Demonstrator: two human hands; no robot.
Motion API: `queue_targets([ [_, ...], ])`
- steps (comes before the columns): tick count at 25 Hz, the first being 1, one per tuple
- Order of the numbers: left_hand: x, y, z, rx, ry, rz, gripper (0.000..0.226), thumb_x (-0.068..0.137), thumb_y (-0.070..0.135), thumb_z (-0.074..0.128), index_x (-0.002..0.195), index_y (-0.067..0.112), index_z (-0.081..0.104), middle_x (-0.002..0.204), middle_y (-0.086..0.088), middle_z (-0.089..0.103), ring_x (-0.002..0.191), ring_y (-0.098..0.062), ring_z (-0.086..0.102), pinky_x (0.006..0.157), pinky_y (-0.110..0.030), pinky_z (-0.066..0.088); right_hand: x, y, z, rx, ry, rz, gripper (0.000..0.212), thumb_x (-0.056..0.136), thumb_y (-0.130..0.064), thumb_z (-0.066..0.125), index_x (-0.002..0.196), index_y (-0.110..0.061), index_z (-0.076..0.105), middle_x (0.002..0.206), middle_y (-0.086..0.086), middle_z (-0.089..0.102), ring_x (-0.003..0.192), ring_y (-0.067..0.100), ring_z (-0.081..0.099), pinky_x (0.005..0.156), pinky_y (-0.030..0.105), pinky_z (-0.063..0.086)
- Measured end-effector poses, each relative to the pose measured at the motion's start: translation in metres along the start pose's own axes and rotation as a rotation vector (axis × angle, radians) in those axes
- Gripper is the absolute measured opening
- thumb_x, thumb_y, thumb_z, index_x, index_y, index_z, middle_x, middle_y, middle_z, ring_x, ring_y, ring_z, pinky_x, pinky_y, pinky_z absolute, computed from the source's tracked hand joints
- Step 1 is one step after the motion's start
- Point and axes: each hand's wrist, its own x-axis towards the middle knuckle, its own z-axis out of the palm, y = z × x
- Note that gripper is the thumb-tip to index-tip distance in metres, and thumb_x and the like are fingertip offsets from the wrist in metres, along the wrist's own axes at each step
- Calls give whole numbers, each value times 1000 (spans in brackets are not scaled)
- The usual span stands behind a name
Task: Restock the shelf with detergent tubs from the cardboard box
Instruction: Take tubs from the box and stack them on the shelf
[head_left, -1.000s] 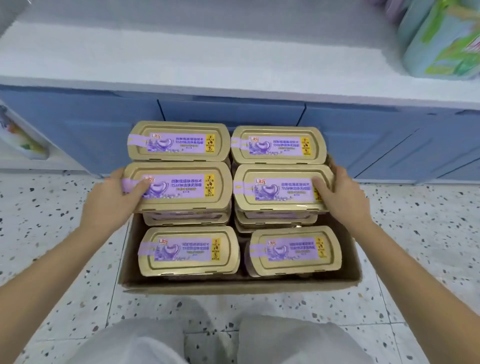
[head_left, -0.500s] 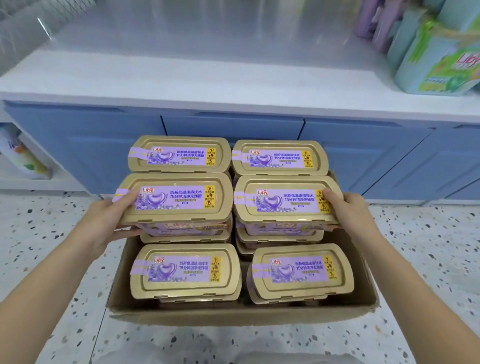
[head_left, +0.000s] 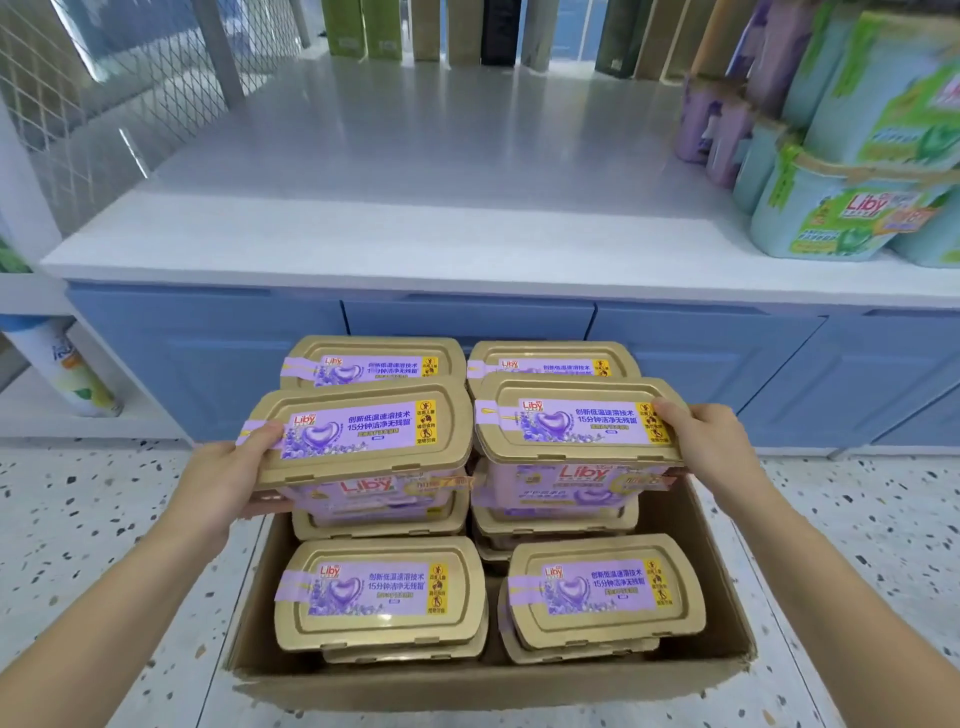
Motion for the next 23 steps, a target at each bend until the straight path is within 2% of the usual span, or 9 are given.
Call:
queue_targets([
  [2,-5,22,-6,-1,14,31,23,88,25,56,79,4,61,47,0,66,59,-26,62,49,-32,54,5,-20,-14,-1,-1,-29,50,88,-43,49,82,4,66,84,19,69,84,35,64,71,39,44],
  [3,-7,36,-9,-4,26,54,25,88,25,57,81,2,61,51,-4,66,58,-26,62,52,-33,53,8,-33,-21,-5,2,-56,51,87,-43,50,82,5,65,83,20,69,84,36,64,71,39,44],
  [5,-6,62,-15,-9,36,102,25,87,23,58,76,0,59,44,-5,64,43,-22,63,41,-30,54,15,-58,-34,-20,2,-105,53,87,-42,51,82,9,64,83,23,68,82,38,63,67,37,41],
  [7,0,91,-20,-13,24,141,24,87,23,58,72,3,58,37,-1,62,32,-14,59,34,-28,52,27,-85,-46,2,4,-150,53,85,-42,53,82,10,63,80,25,67,80,39,64,71,39,47],
  [9,10,118,-20,-28,4,174,23,86,25,58,76,6,60,38,-2,62,32,-14,60,35,-29,52,43,-111,-56,38,24,-177,53,78,-46,57,80,6,63,81,26,68,81,41,66,80,49,53],
  [12,24,158,-9,-22,-45,239,21,87,26,57,75,9,60,39,-2,63,33,-13,60,34,-27,51,69,-142,-67,54,89,-194,54,64,-52,55,79,-1,62,93,27,67,87,41,65,85,54,52],
  [16,50,199,13,26,-75,282,22,85,30,59,78,10,60,45,-3,66,36,-18,63,38,-29,54,108,-166,-74,74,164,-189,59,61,-54,53,90,-2,62,100,24,67,91,39,65,84,52,53],
  [19,71,214,28,79,-61,282,23,85,33,58,81,10,59,68,-11,66,48,-29,63,43,-31,54,131,-174,-71,64,173,-173,74,54,-62,47,95,-4,64,99,20,68,91,37,65,86,50,53],
  [23,93,226,46,94,-61,255,25,86,32,58,76,9,56,73,-14,62,60,-31,60,38,-30,52,161,-179,-65,55,183,-155,65,65,-60,44,95,-6,64,95,16,69,89,35,66,86,49,53],
])
